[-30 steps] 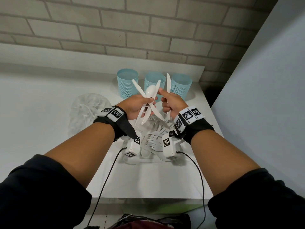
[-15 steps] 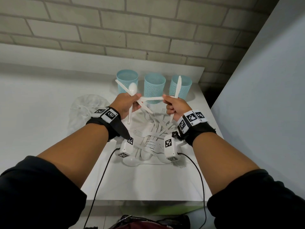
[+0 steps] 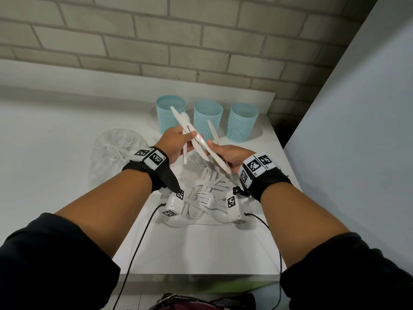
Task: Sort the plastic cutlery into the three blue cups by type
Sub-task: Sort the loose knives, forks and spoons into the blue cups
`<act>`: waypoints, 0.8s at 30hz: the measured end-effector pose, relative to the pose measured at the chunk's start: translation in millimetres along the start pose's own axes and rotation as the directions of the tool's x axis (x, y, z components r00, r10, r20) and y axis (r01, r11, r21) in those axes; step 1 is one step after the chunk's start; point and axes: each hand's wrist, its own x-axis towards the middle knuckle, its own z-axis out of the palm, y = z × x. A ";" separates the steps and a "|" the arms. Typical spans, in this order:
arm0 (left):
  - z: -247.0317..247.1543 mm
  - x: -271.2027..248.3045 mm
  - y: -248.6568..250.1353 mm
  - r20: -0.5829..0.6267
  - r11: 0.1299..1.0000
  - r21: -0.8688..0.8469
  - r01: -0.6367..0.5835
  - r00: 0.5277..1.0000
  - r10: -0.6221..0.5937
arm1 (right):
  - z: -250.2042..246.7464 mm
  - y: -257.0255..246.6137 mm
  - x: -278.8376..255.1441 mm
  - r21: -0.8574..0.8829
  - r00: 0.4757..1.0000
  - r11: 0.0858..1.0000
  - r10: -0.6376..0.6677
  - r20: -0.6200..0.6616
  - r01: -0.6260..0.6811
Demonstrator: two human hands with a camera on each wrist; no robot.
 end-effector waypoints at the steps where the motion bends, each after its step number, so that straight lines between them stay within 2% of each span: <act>1: 1.8 -1.0 -0.1 0.018 1.000 0.015 -0.003 1.000 0.002 | 2.6 -1.0 0.9 0.038 1.000 0.999 -0.031 -0.001 0.031; 4: 7.7 -5.0 -0.5 0.063 0.999 0.042 -0.016 0.998 0.013 | 9.6 -4.6 1.5 0.128 0.994 0.986 -0.101 -0.033 0.105; 7: 10.7 -4.6 -2.0 0.055 0.998 0.056 -0.020 0.998 0.017 | 11.4 -4.3 4.4 0.154 0.979 0.975 -0.136 -0.154 0.160; 12: 6.2 -3.1 -3.0 -0.029 0.999 0.012 -0.053 0.998 0.053 | 7.6 3.3 4.2 0.131 0.922 0.973 -0.129 -0.364 0.188; 14: 3.7 -4.1 -3.3 -0.049 0.998 -0.023 -0.053 0.997 0.051 | 5.7 5.6 4.5 0.247 0.907 0.948 -0.084 -0.413 0.200; 16: 2.7 -4.9 -4.0 -0.057 0.997 -0.055 -0.053 0.997 0.049 | 6.8 5.1 5.5 0.476 0.913 0.848 -0.024 -0.408 0.235; 17: 2.7 -5.2 -3.9 -0.062 0.996 -0.063 -0.056 0.997 0.052 | 7.4 3.9 5.3 0.533 0.915 0.811 -0.009 -0.404 0.243; 19: 3.6 -5.8 -3.6 -0.076 0.995 -0.069 -0.068 0.995 0.063 | 7.8 3.4 4.8 0.547 0.922 0.801 -0.014 -0.387 0.242; 24: 7.4 -8.9 -3.4 -0.085 0.988 -0.126 -0.088 0.993 0.077 | 12.1 9.9 3.2 0.476 0.959 0.859 -0.058 -0.277 0.189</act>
